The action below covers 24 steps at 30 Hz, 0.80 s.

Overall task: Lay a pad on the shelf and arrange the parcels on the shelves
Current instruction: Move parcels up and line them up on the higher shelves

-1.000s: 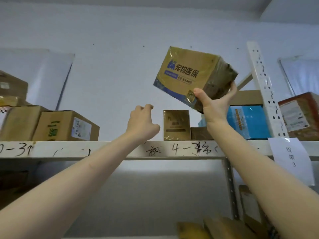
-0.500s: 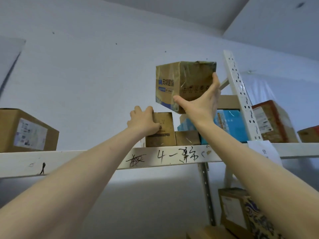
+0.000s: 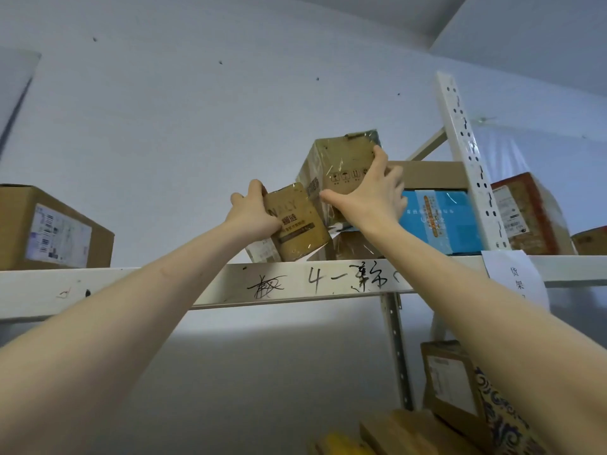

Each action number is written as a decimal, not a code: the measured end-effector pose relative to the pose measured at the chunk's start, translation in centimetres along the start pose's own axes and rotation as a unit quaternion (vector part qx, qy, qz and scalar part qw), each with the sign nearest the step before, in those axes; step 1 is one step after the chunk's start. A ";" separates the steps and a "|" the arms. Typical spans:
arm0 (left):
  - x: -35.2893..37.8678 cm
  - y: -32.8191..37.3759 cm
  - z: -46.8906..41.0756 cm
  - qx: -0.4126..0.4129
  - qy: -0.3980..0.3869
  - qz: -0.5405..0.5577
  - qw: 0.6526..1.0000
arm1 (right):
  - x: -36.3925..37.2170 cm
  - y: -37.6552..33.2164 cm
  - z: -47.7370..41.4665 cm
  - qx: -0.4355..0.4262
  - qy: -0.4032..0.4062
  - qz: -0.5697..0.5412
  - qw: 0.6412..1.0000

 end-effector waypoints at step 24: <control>3.2 1.4 0.8 -0.067 -0.024 0.117 0.991 | 0.7 2.7 2.9 -0.029 -0.049 0.154 0.986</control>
Point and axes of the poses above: each hand's wrist, its own z-axis away from the middle knuckle, its own x-axis out of the palm, y = z × x, the point moved 9 cm from there along -z, towards the middle knuckle, and after that the axes turned 12 degrees about -z, right-handed, at the moved point
